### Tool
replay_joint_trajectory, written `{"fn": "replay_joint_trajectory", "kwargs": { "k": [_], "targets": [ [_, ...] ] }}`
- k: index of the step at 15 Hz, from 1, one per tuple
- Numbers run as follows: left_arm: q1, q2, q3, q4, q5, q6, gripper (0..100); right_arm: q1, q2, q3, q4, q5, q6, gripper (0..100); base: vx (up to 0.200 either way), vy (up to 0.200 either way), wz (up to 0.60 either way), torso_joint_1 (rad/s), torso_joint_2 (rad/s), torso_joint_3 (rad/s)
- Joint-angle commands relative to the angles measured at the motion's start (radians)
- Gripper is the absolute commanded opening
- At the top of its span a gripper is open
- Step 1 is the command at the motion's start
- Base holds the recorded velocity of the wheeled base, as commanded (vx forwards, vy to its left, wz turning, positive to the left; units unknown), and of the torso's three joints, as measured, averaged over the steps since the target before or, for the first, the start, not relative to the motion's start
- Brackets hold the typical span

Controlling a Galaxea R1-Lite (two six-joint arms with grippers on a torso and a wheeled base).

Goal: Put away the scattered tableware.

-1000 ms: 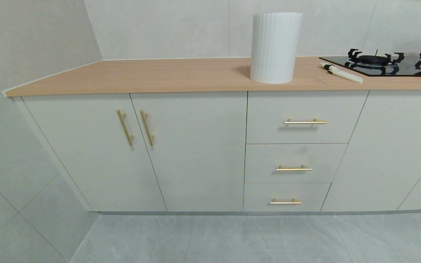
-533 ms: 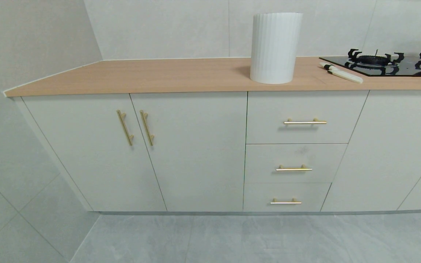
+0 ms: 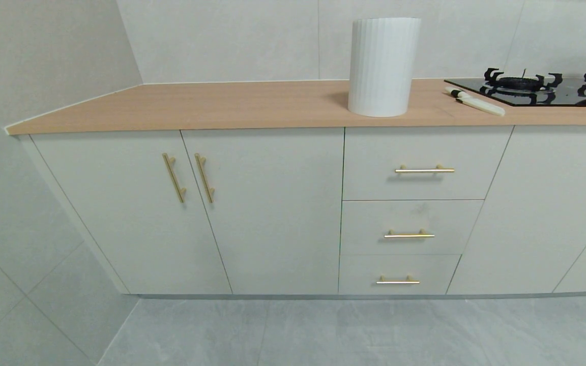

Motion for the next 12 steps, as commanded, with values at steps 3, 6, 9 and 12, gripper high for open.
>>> {"fn": "replay_joint_trajectory", "kwargs": {
  "k": [3, 6, 9, 12],
  "targets": [
    [0.0, 0.0, 0.0, -0.001, 0.001, -0.007, 100, 0.0, 0.003, 0.0, 0.0, 0.0, 0.0, 100, 0.0, 0.0, 0.0, 0.0, 0.0, 0.0],
    [0.0, 0.0, 0.0, -0.001, 0.001, -0.007, 100, 0.0, 0.003, 0.0, 0.0, 0.0, 0.0, 100, 0.2, 0.0, 0.0, 0.001, 0.0, 0.004],
    [0.0, 0.0, 0.0, -0.001, 0.001, -0.007, 100, 0.0, 0.003, 0.0, 0.0, 0.0, 0.002, 100, 0.2, 0.0, 0.0, 0.006, 0.0, 0.004],
    [0.0, 0.0, 0.0, -0.001, 0.001, -0.008, 100, 0.0, 0.003, 0.0, 0.0, 0.0, 0.0, 100, 0.2, 0.0, 0.0, 0.002, 0.0, 0.001]
  ]
}}
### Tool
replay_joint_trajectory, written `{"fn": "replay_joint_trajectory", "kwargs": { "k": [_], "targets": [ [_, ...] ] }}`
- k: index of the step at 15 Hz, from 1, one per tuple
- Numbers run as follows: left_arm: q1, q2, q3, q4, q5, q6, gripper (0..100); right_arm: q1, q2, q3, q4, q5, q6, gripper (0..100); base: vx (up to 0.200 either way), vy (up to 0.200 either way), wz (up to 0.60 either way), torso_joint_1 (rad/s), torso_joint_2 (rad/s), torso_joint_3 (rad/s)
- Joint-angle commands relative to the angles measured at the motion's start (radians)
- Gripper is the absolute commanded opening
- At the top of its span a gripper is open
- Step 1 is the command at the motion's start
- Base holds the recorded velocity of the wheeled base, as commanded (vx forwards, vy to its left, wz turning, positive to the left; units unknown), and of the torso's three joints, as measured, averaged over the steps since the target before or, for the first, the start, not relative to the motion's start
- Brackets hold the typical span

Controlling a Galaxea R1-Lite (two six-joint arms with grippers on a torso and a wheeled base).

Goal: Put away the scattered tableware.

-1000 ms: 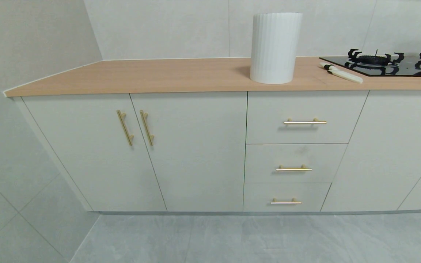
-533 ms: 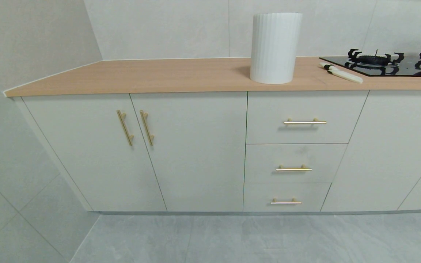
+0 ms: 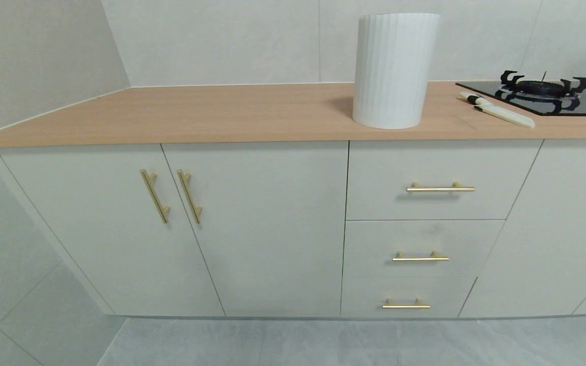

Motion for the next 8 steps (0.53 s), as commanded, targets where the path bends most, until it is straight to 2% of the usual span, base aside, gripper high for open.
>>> {"fn": "replay_joint_trajectory", "kwargs": {
  "k": [1, 8],
  "targets": [
    [0.0, 0.0, 0.0, 0.0, 0.001, -0.001, 100, 0.0, 0.002, 0.0, -0.002, 0.0, 0.0, 100, 0.2, 0.0, 0.0, 0.002, 0.01, 0.002],
    [0.0, 0.0, 0.0, 0.0, 0.001, -0.001, 100, 0.0, 0.002, 0.0, -0.002, -0.001, 0.0, 100, 0.2, 0.0, 0.0, 0.0, 0.0, 0.004]
  ]
}}
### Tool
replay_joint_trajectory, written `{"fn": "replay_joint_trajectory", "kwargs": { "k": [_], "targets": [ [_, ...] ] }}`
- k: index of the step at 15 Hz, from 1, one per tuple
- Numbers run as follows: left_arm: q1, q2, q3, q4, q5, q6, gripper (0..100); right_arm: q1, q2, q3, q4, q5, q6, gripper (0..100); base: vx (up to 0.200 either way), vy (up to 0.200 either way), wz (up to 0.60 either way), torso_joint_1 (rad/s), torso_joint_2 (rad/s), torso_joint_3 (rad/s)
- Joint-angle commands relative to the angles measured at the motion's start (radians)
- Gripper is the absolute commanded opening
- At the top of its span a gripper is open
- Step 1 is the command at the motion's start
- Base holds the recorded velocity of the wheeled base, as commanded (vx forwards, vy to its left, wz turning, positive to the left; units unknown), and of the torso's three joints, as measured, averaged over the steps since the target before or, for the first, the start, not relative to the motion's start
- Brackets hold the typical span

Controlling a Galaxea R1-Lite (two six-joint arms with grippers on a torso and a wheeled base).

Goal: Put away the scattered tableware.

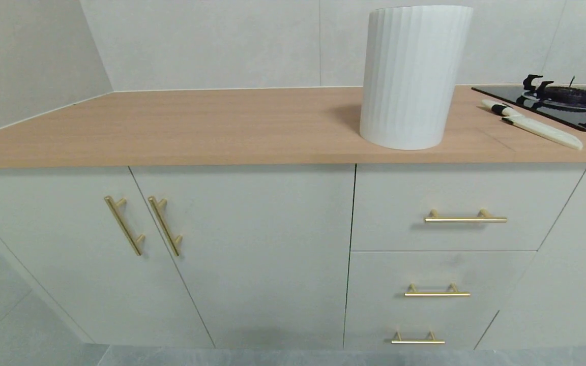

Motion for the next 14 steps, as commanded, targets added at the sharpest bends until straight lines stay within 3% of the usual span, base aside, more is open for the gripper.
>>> {"fn": "replay_joint_trajectory", "kwargs": {
  "k": [1, 5, 14],
  "targets": [
    [0.0, 0.0, 0.0, 0.0, 0.001, 0.0, 100, 0.0, 0.002, 0.0, 0.0, 0.001, 0.0, 100, 0.2, 0.0, 0.0, 0.007, 0.0, 0.007],
    [0.0, 0.0, 0.0, 0.0, 0.001, 0.0, 100, 0.0, 0.002, 0.0, -0.001, 0.001, 0.0, 100, 0.2, 0.0, 0.0, 0.001, 0.0, 0.002],
    [0.001, 0.0, 0.0, 0.0, 0.001, 0.001, 100, 0.0, 0.002, 0.0, 0.0, 0.0, 0.0, 100, 0.0, 0.0, 0.0, 0.0, 0.0, 0.0]
  ]
}}
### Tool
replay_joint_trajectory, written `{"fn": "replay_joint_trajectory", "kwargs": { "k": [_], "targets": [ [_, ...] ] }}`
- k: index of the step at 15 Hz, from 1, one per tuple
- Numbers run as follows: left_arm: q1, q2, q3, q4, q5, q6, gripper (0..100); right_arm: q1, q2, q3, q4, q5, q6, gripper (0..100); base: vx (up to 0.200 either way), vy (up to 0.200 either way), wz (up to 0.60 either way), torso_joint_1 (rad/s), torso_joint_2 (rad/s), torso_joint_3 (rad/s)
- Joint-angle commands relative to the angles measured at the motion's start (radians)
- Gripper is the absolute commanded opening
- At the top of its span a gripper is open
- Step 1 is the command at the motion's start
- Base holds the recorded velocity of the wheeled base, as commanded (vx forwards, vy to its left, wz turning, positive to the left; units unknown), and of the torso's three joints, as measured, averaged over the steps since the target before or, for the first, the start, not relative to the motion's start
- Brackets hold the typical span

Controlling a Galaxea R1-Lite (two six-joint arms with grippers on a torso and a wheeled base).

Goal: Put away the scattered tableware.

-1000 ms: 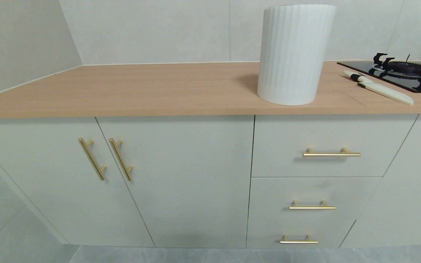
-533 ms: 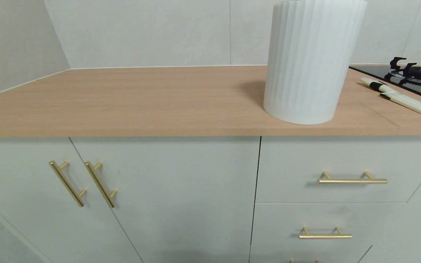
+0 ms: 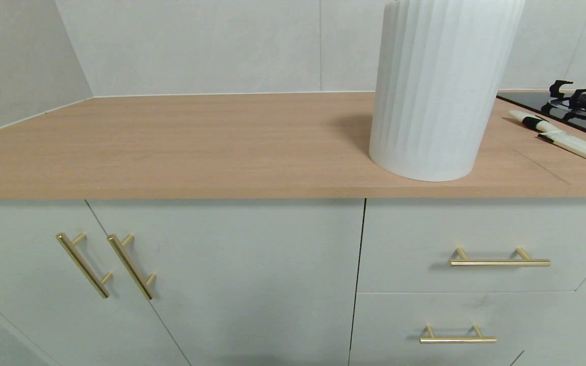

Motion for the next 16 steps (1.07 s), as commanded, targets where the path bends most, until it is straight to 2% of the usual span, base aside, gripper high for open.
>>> {"fn": "replay_joint_trajectory", "kwargs": {
  "k": [1, 3, 12, 16],
  "targets": [
    [0.0, 0.0, 0.0, 0.0, 0.001, 0.0, 100, 0.0, 0.001, 0.0, 0.0, 0.0, 0.0, 100, 0.0, 0.0, 0.0, 0.0, 0.0, 0.0],
    [0.0, 0.0, 0.0, 0.0, 0.001, 0.0, 100, 0.0, 0.001, 0.0, -0.002, 0.001, 0.0, 100, 0.0, 0.0, 0.0, 0.0, 0.0, 0.0],
    [0.0, 0.0, 0.0, 0.0, 0.001, 0.0, 100, 0.0, 0.001, 0.0, 0.0, 0.0, 0.002, 100, 0.0, -0.2, 0.0, 0.003, 0.0, 0.004],
    [0.0, 0.0, 0.0, 0.0, 0.001, 0.0, 100, 0.0, 0.001, 0.0, -0.002, 0.0, 0.0, 100, 0.0, 0.0, 0.0, 0.0, 0.0, 0.0]
  ]
}}
